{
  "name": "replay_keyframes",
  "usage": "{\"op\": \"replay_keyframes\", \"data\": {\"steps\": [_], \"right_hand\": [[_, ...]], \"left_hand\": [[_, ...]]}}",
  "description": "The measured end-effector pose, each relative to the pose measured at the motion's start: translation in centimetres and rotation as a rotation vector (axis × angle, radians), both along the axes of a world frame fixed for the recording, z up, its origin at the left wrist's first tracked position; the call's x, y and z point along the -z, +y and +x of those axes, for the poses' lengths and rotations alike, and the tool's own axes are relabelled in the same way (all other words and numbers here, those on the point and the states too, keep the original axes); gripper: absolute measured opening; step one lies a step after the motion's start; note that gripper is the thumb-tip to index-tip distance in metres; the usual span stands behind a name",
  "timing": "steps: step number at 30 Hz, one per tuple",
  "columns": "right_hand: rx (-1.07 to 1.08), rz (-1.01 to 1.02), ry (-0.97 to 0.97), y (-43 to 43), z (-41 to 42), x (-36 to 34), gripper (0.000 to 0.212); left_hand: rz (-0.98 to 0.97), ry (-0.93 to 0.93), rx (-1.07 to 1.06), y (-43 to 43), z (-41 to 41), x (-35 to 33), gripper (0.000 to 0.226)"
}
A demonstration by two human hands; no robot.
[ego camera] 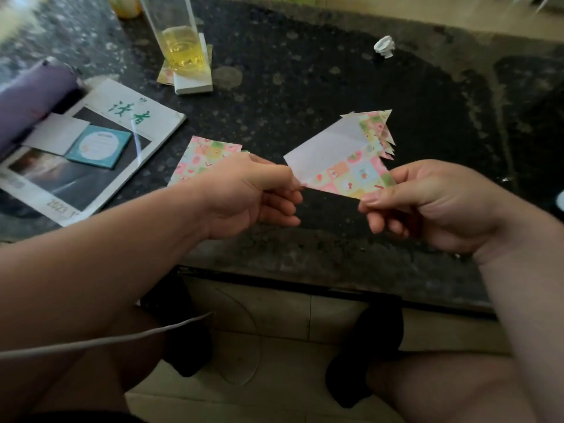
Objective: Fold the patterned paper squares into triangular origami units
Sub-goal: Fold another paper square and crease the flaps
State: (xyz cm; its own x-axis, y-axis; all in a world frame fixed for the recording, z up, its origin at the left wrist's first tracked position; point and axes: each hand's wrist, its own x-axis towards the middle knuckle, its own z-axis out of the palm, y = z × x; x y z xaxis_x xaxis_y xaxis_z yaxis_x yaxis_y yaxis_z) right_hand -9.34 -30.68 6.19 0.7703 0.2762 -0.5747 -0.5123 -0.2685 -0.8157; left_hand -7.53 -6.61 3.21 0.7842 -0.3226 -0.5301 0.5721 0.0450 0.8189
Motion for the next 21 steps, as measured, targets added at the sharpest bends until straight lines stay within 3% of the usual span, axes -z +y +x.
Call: {"op": "replay_keyframes", "data": {"steps": [3,7,11,14,16,18,21], "right_hand": [[0.093,0.023,-0.015,-0.8,0.1,-0.1,0.013],[0.232,0.070,0.032,0.5,-0.2,0.8,0.020],[0.161,0.052,0.138,3.8,-1.5,2.6,0.016],[0.071,-0.149,0.081,4.2,-1.8,3.4,0.020],[0.036,-0.542,-0.183,3.2,-1.2,4.0,0.023],[0.062,-0.801,-0.414,2.7,-0.8,4.1,0.047],[0.091,-0.770,-0.536,2.8,-0.5,4.7,0.060]], "left_hand": [[0.045,0.002,-0.101,0.9,1.0,0.3,0.018],[-0.117,0.096,-0.100,-0.3,0.5,0.9,0.009],[-0.135,0.040,-0.077,-2.4,-0.1,1.3,0.009],[0.091,-0.012,-0.033,-1.9,1.0,1.4,0.017],[0.359,-0.130,0.131,-1.1,1.6,1.7,0.021],[0.667,-0.282,0.351,-0.7,1.8,2.1,0.026],[0.974,-0.454,0.591,-1.1,1.5,2.7,0.023]]}}
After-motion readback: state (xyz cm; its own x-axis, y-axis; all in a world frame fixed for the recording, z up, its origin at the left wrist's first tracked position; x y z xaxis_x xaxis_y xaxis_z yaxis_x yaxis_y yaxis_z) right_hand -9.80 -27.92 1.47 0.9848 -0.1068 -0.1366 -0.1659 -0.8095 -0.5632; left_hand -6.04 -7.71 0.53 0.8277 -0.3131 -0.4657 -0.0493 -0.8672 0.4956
